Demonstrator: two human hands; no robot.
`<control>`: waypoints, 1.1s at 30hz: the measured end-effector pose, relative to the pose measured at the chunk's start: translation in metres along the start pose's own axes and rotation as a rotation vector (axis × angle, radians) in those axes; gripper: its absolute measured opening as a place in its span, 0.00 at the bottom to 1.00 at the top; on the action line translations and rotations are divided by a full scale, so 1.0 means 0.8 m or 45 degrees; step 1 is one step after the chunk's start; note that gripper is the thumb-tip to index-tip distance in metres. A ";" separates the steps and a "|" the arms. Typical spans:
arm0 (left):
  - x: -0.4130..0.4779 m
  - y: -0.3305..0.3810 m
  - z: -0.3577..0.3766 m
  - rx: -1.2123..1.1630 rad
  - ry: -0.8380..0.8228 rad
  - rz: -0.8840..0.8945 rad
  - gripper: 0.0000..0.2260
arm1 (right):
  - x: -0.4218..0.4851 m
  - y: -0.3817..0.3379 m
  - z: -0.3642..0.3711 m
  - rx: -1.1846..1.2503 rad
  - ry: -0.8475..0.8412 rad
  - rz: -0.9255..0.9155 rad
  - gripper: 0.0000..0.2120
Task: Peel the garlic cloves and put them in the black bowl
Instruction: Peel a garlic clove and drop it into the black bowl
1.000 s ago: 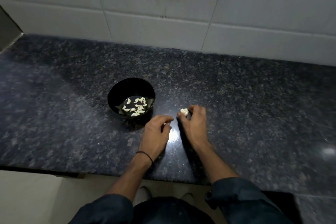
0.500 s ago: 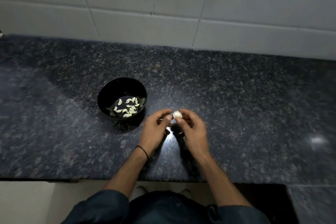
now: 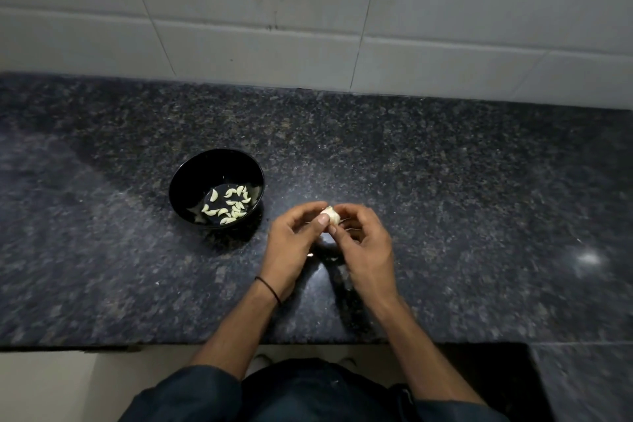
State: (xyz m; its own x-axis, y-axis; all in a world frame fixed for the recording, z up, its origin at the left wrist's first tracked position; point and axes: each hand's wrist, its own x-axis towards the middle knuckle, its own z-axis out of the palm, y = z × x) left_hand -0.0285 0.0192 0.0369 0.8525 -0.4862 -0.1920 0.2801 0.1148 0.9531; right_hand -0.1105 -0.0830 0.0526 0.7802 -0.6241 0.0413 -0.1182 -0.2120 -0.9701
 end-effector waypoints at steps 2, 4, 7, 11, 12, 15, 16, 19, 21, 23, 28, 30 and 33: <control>-0.001 0.000 0.000 -0.037 0.013 0.014 0.09 | 0.000 -0.002 -0.002 0.044 -0.003 0.009 0.09; -0.003 0.001 0.000 -0.039 0.013 0.032 0.10 | -0.001 -0.003 -0.005 0.105 0.009 0.048 0.08; -0.007 0.002 0.002 -0.040 0.000 0.036 0.10 | -0.004 -0.006 -0.009 0.141 0.026 0.059 0.06; -0.012 0.005 0.007 -0.009 -0.009 0.061 0.10 | -0.005 -0.007 -0.012 0.119 0.038 0.063 0.05; -0.013 0.005 0.007 0.003 -0.010 0.068 0.10 | -0.004 -0.007 -0.013 0.115 0.042 0.070 0.06; -0.013 0.004 0.008 0.045 -0.009 0.087 0.10 | -0.006 -0.006 -0.016 0.115 0.056 0.084 0.05; -0.012 0.003 0.009 0.062 -0.011 0.092 0.10 | -0.006 -0.006 -0.016 0.120 0.057 0.090 0.04; -0.014 0.002 0.015 0.060 -0.006 0.077 0.10 | -0.007 -0.005 -0.018 0.131 0.069 0.119 0.04; -0.015 0.003 0.020 0.050 0.017 0.068 0.11 | -0.007 -0.005 -0.019 0.152 0.086 0.149 0.03; -0.016 0.002 0.023 0.071 0.036 0.084 0.11 | -0.008 -0.006 -0.018 0.182 0.113 0.166 0.03; -0.015 -0.001 0.031 0.105 0.081 0.135 0.09 | -0.010 -0.010 -0.010 0.197 0.229 0.204 0.06; -0.016 -0.002 0.034 0.127 0.090 0.153 0.09 | -0.009 -0.011 -0.007 0.173 0.281 0.218 0.07; -0.016 -0.003 0.036 0.173 0.086 0.169 0.08 | -0.006 -0.008 -0.003 0.150 0.330 0.259 0.09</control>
State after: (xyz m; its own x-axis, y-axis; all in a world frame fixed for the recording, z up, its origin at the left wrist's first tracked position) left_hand -0.0526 0.0004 0.0434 0.9069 -0.4150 -0.0734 0.1049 0.0535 0.9930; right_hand -0.1154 -0.0805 0.0592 0.5642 -0.8181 -0.1111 -0.1716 0.0154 -0.9850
